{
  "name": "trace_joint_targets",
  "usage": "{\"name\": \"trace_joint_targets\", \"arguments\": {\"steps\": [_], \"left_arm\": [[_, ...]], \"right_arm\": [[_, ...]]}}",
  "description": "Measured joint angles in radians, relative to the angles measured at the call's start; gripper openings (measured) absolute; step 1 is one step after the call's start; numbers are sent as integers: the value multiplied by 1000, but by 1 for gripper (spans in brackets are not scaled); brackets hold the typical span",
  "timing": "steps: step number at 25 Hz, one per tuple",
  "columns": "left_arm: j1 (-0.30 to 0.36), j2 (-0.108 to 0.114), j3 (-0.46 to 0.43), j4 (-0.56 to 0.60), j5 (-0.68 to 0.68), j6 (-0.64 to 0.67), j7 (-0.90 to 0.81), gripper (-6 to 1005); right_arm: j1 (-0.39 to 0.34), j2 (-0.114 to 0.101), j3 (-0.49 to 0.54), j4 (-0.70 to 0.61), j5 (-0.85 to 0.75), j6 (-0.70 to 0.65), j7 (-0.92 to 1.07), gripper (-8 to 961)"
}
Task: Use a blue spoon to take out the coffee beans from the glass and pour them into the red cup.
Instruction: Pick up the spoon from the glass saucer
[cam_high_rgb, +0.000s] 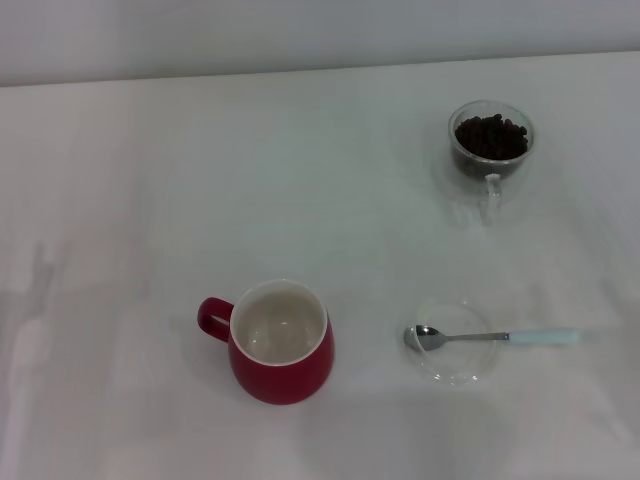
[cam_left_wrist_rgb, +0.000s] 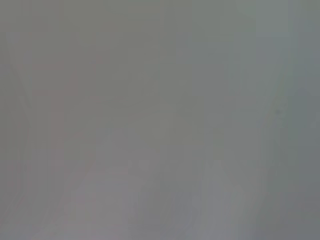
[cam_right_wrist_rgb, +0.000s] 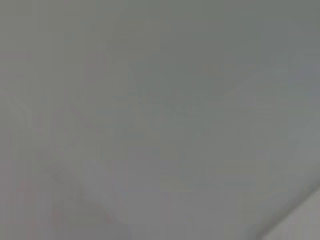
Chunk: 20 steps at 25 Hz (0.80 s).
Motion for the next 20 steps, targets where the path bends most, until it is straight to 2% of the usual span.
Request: {"name": "trace_joint_targets", "arguments": {"steps": [6, 11, 20], "left_arm": [[-6, -2, 1, 2, -1, -1, 0, 798], [-7, -2, 3, 3, -1, -1, 0, 797], [-17, -2, 6, 7, 2, -4, 0, 796]], "right_arm": [[-20, 6, -86, 12, -1, 6, 1, 854], [-47, 18, -117, 33, -12, 8, 0, 854], [-35, 26, -137, 102, -27, 2, 3, 855]]}}
